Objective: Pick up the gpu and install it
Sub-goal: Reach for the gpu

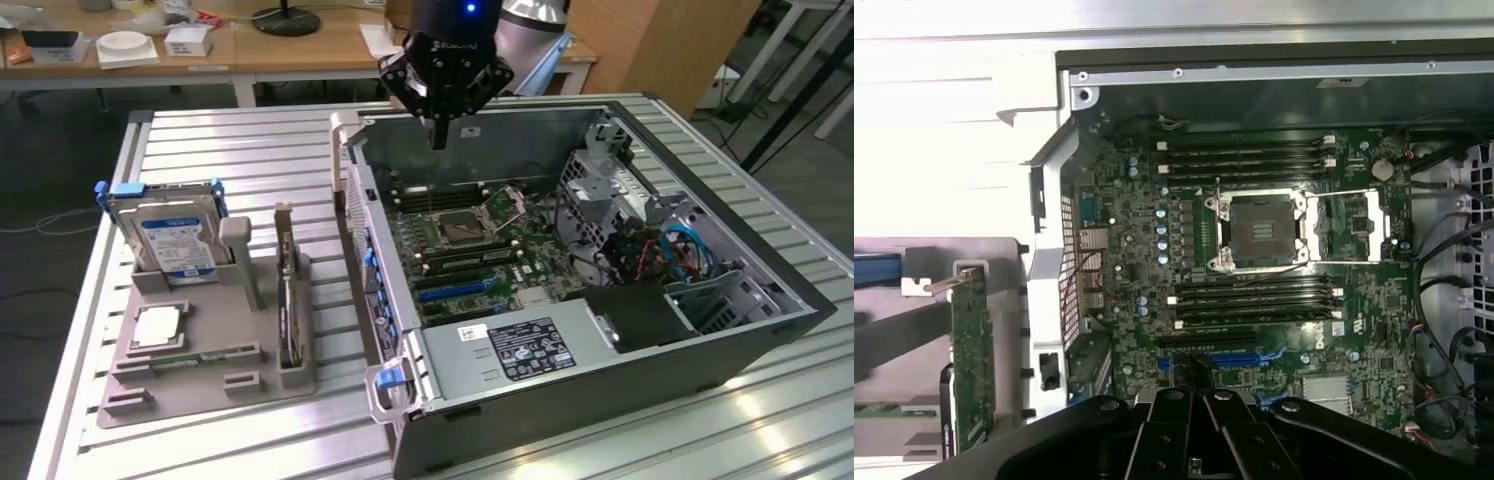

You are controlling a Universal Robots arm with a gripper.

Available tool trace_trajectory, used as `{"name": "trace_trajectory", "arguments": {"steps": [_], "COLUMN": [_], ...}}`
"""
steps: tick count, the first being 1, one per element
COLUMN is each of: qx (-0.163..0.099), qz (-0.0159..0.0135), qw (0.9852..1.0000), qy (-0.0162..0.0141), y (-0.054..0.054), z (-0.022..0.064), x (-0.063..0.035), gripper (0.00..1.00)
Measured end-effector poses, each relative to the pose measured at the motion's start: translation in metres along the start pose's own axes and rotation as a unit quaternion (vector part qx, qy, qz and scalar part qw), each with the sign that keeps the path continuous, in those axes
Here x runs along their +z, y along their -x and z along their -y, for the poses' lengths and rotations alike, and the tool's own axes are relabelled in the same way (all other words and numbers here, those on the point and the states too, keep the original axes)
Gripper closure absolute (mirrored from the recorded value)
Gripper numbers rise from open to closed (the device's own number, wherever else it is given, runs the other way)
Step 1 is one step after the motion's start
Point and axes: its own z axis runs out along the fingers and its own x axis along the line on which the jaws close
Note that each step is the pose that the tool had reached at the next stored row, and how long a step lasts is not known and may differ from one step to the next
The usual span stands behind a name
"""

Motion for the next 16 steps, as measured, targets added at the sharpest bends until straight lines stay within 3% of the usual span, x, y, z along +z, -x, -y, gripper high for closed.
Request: {"name": "trace_trajectory", "arguments": {"steps": [16], "qx": [0.0], "qz": [-0.0003], "qw": [1.0], "qy": [-0.0002], "y": [-0.023], "z": [0.0018], "x": [0.0032], "gripper": [0.89]}}
